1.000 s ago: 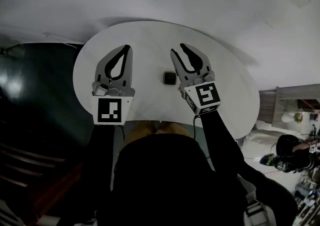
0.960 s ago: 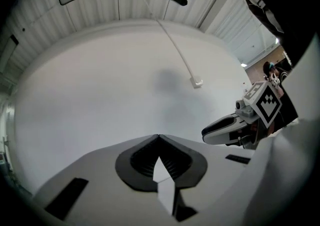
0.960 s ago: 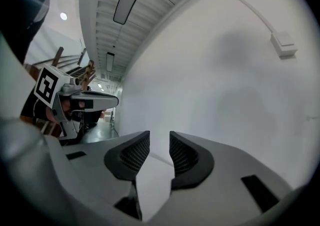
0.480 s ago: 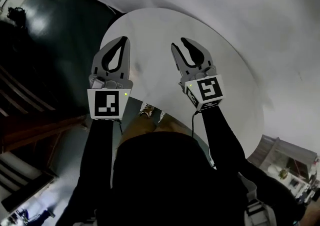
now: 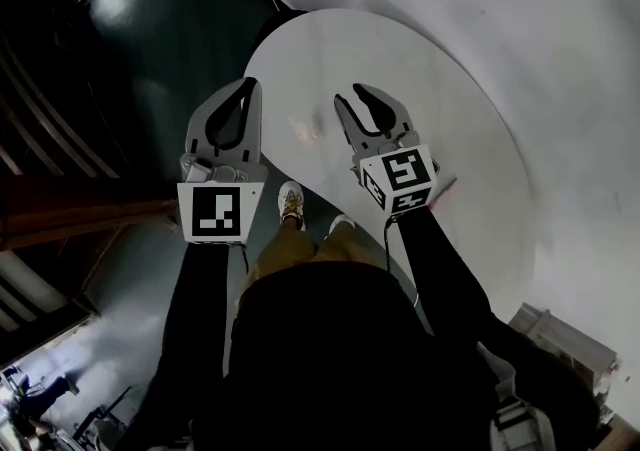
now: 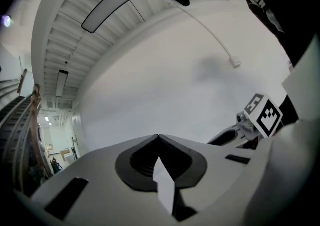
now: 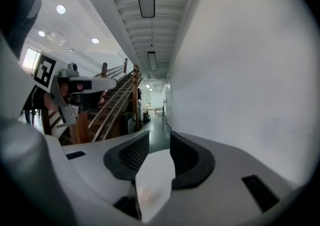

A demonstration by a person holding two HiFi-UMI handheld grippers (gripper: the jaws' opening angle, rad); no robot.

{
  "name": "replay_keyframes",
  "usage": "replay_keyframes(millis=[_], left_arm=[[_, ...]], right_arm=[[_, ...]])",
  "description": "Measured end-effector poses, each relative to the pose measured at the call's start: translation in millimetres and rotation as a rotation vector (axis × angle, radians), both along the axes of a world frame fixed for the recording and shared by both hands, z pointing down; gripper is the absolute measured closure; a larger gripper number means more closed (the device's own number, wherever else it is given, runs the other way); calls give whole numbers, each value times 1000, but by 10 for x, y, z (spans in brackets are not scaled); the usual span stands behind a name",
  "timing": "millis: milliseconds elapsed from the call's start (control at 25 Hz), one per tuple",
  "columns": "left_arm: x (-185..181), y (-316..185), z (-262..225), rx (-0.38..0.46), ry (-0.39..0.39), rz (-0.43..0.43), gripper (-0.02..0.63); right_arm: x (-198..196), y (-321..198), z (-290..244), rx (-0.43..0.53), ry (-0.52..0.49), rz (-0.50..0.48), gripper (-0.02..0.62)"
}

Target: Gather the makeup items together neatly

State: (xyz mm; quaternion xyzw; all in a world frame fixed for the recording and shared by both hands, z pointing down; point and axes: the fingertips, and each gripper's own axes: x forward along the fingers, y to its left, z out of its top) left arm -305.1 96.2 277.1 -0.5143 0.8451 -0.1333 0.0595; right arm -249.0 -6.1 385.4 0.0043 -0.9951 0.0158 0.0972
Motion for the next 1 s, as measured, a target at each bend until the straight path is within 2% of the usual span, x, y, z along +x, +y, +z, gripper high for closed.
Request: replay_keyframes(millis=[360,680,720,840,1000], left_arm=[[-340,249,186,-22,33,5,591],[-586,299,342,-50,71,3,591],[-605,293,365,-58,71,6,591],[-649,273,411,-68,75,14,591],[-665,209,425,-71,78,34,591]], right_arm=[[-360,540,1486,-55,355,-55,433],[-406,649,2281,-96,572,-53,432],[-400,653,2337,-93,589,-53,433],[-406,709,2355,-62,587,-87,516],[-421,701,2265,-56,548,-80,535]])
